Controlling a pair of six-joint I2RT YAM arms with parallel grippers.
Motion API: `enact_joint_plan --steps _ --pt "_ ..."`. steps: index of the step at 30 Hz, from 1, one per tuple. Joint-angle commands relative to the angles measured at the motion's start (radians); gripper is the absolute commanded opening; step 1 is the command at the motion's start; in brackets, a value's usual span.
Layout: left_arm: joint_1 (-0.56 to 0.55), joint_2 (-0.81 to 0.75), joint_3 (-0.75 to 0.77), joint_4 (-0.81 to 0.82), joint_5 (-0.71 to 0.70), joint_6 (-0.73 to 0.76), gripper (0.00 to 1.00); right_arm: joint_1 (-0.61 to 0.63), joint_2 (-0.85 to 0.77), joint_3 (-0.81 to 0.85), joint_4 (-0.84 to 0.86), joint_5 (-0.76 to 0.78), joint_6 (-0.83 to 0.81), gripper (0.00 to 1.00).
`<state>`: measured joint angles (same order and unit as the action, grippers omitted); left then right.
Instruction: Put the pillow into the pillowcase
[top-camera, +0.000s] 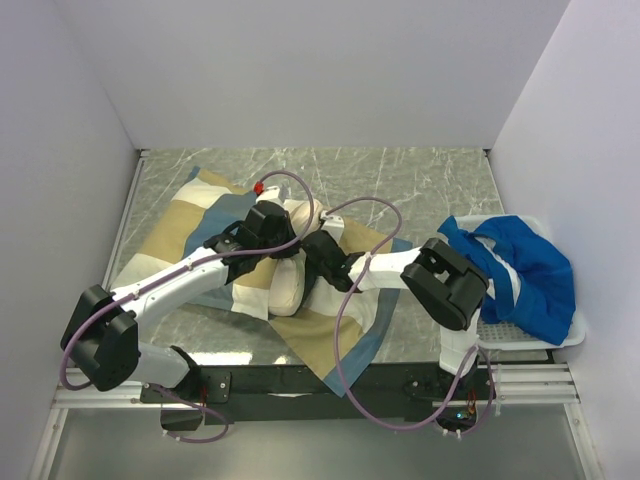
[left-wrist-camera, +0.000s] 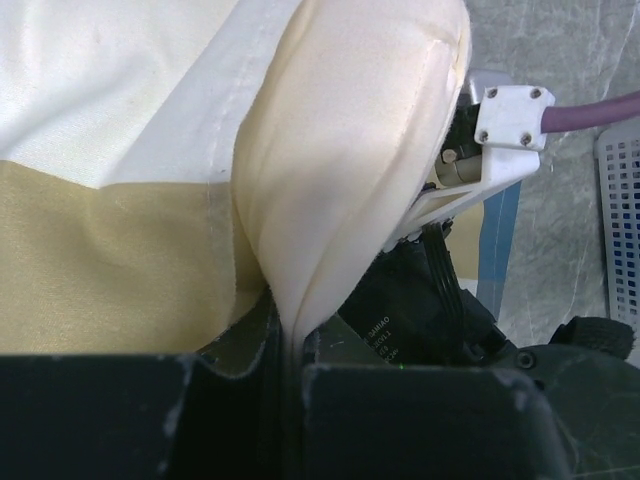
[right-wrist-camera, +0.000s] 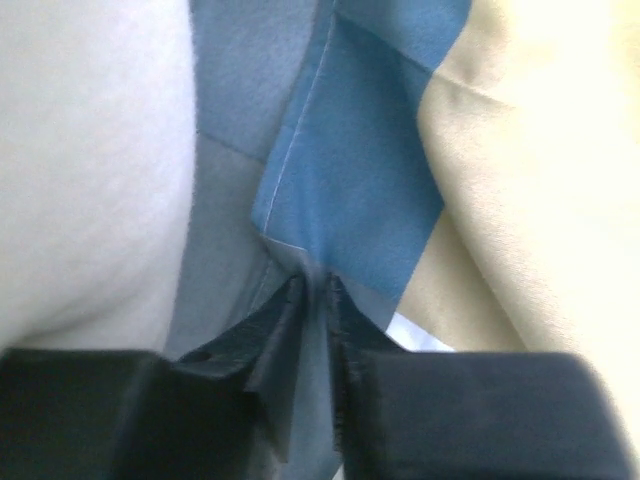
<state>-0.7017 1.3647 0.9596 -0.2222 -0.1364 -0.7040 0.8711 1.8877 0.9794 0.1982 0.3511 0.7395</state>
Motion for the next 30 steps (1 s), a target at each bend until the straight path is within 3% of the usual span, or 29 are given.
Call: enact_joint_plan --steps 1,5,11,23,30 --pt "-0.007 -0.039 0.010 0.089 0.092 -0.051 0.01 0.023 0.027 0.010 -0.091 0.081 -0.048 0.12" --pt "0.007 -0.039 0.004 0.096 0.100 -0.057 0.01 0.025 -0.007 -0.028 -0.071 0.086 -0.060 0.00" --pt "0.030 -0.018 -0.012 0.072 0.075 -0.045 0.01 0.016 -0.114 -0.112 -0.077 0.101 -0.043 0.00" --pt "0.062 0.031 -0.157 0.136 0.153 -0.034 0.01 -0.119 -0.470 -0.326 -0.060 -0.056 -0.029 0.00" --pt "0.062 0.040 -0.194 0.118 0.165 -0.005 0.01 -0.187 -0.535 -0.288 -0.108 -0.121 -0.068 0.00"
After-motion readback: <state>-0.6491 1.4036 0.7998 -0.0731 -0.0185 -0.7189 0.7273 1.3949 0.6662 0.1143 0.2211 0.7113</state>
